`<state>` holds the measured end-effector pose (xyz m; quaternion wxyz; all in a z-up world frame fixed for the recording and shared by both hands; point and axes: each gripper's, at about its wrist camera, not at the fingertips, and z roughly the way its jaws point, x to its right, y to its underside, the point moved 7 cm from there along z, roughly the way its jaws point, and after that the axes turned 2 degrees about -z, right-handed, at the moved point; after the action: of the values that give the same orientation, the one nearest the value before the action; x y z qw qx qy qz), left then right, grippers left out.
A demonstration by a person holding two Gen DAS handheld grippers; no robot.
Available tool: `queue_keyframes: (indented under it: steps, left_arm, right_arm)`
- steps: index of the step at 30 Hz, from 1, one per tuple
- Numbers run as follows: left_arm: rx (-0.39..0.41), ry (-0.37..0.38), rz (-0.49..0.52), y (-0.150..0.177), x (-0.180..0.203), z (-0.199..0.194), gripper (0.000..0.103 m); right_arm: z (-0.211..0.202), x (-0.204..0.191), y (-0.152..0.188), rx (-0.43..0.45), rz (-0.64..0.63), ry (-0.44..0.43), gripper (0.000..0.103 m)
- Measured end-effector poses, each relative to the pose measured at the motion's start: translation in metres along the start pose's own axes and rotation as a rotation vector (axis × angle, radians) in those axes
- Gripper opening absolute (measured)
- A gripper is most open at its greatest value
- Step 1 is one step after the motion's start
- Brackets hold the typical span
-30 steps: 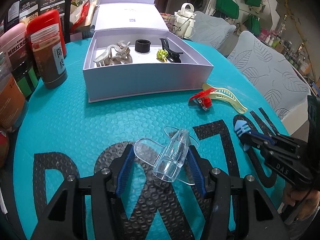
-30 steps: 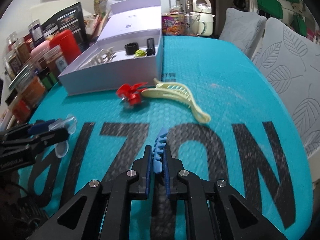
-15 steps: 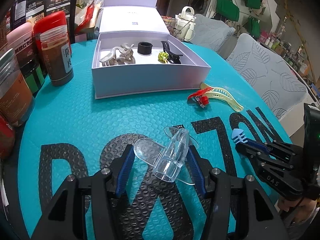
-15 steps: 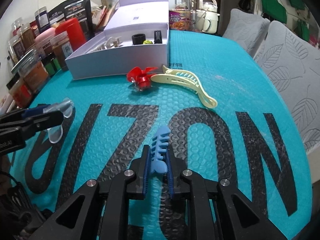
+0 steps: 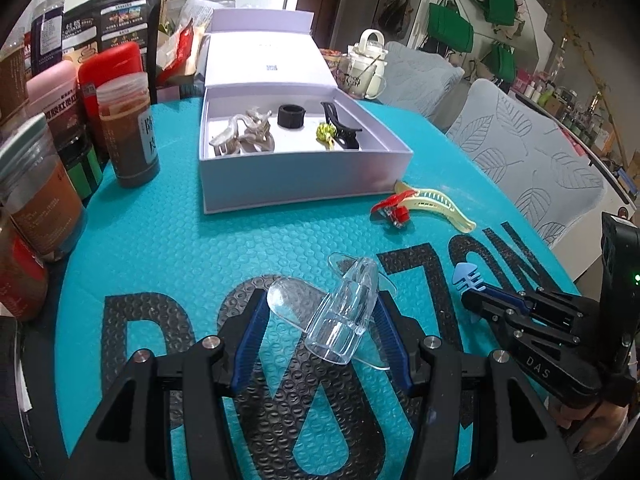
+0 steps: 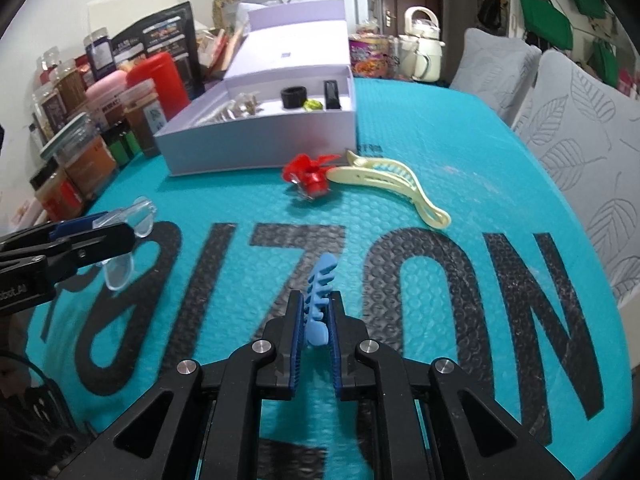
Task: Organize rigid objects
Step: 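Lift the clear clip and blue fishbone clip and carry them toward the box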
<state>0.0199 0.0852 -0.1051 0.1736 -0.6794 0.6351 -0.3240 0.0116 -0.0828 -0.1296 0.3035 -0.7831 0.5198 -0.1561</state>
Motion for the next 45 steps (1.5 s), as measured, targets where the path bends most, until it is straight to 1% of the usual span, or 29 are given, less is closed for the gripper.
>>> queue_keyframes:
  steps: [3,14,19,21,25,35,40,45]
  left_arm:
    - [0.014,0.001,0.009,-0.005,0.000,-0.007,0.054]
    - [0.060,-0.015,0.040,-0.024,0.002,-0.027,0.054]
    - [0.081,-0.007,0.042,-0.036,0.000,-0.034,0.054]
    - [0.098,-0.017,0.044,-0.041,-0.001,-0.038,0.054]
    - [0.119,-0.028,0.054,-0.053,-0.002,-0.043,0.054]
    - [0.183,-0.057,0.088,-0.082,0.000,-0.056,0.054]
    - [0.206,-0.057,0.098,-0.094,-0.002,-0.058,0.054]
    - [0.234,-0.064,0.106,-0.113,-0.008,-0.058,0.054]
  right_arm:
    - [-0.007,-0.010,-0.003,0.014,-0.004,-0.033,0.012]
    - [-0.035,-0.040,-0.024,0.080,-0.052,-0.102,0.012]
    - [-0.038,-0.047,-0.036,0.101,-0.051,-0.156,0.012]
    - [-0.039,-0.050,-0.041,0.111,-0.057,-0.169,0.012]
    - [-0.041,-0.052,-0.052,0.119,-0.078,-0.161,0.012]
    - [-0.057,-0.061,-0.084,0.180,-0.137,-0.170,0.012]
    - [-0.055,-0.063,-0.099,0.187,-0.153,-0.189,0.012]
    - [-0.053,-0.066,-0.118,0.199,-0.172,-0.199,0.012]
